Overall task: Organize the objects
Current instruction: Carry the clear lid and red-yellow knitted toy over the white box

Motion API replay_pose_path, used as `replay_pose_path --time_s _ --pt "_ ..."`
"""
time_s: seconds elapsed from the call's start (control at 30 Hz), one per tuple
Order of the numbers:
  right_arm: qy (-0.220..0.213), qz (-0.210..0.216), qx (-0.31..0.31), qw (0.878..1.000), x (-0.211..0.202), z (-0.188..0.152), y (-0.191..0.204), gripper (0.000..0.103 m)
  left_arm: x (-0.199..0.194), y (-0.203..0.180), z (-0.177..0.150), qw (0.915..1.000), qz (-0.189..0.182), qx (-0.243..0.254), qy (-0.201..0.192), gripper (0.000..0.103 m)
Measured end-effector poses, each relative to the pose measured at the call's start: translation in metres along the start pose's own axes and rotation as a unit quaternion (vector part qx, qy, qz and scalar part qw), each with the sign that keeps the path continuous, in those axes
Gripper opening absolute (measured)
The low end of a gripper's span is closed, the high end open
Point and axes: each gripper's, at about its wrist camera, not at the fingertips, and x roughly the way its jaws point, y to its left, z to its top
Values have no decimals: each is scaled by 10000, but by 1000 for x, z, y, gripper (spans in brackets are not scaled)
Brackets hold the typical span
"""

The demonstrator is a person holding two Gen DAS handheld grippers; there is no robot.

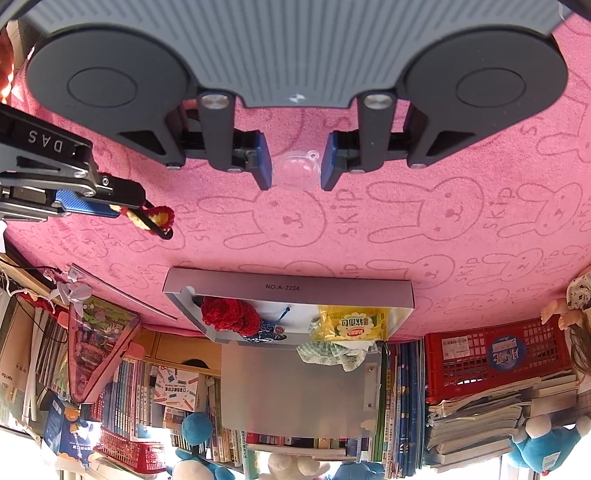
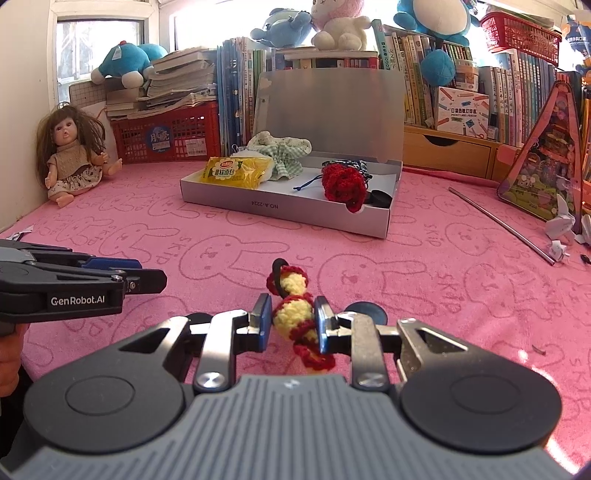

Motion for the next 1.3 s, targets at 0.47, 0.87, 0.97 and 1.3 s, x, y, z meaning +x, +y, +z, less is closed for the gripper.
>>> replay_pose_path --time_s 0.47,0.87,0.97,1.3 --pt "-77 -193 256 9995 22 46 -15 29 36 -2 52 10000 38 35 30 34" --pt "-145 -210 468 9986 45 77 -31 29 57 11 89 9998 -14 -130 -138 34" --pt "-131 -215 557 9981 52 85 -39 29 62 16 104 9995 -116 -149 -248 34" --pt "-211 -319 867 9955 76 115 -65 29 93 24 145 9983 -256 -198 -480 34"
